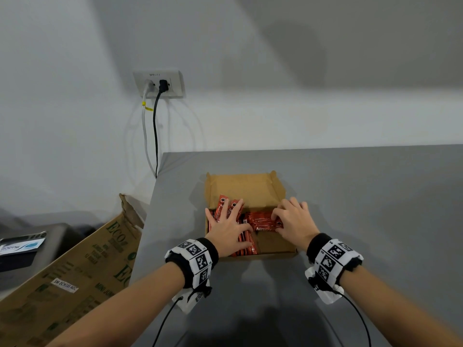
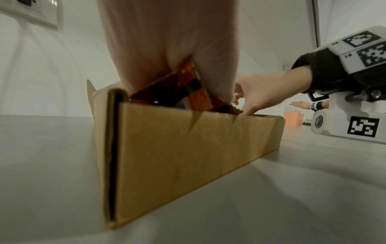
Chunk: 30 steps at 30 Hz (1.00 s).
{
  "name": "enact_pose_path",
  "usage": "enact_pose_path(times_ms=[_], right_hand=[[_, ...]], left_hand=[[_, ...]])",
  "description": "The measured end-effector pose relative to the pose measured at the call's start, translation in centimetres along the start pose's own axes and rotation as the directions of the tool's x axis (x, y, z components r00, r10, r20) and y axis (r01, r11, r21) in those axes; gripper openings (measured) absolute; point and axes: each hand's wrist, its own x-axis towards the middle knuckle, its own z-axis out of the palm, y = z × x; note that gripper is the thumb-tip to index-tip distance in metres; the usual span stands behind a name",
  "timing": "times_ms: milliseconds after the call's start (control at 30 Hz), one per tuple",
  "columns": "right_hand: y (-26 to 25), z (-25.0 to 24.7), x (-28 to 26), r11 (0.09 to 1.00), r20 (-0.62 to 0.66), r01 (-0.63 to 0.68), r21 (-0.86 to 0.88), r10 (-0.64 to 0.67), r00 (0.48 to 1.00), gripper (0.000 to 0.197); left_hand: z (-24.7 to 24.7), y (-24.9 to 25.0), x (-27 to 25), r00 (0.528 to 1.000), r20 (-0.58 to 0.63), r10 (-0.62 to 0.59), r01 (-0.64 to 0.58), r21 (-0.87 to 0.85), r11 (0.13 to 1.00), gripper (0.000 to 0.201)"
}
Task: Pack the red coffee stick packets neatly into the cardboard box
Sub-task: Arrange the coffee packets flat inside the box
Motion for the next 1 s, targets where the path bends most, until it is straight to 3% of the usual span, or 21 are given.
enact_pose_path(times_ms=[167,467,700,1000], right_hand=[[0.7,-0.4,-0.2,0.998,0.061,-0.047,-0.053,0.05,0.997,0.033],[0.4,-0.6,0.5,0.934,0.122,-0.159,0.32,0.126,0.985,0.036],[0.6,-0.2,0.8,0.943,0.114,-0.159,0.292,0.131,0.985,0.027],[1.3,-0.7,1.0,0.938,0.182,-0.178,0.298,0.127,0.975,0.035]], left_hand=[[-0.1,0.1,0.1,1.0,0.01,-0.003,0.003,-0.001,1.0,0.042],[-0.1,0.1,0.1,1.0,0.011,-0.01,0.01,-0.011,1.0,0.04],[0.0,0.1,0.1,1.0,0.008,-0.017,0.017,-0.008,1.0,0.04],[0.0,0.1,0.2,1.0,0.003,-0.018,0.018,0.002,1.0,0.041]])
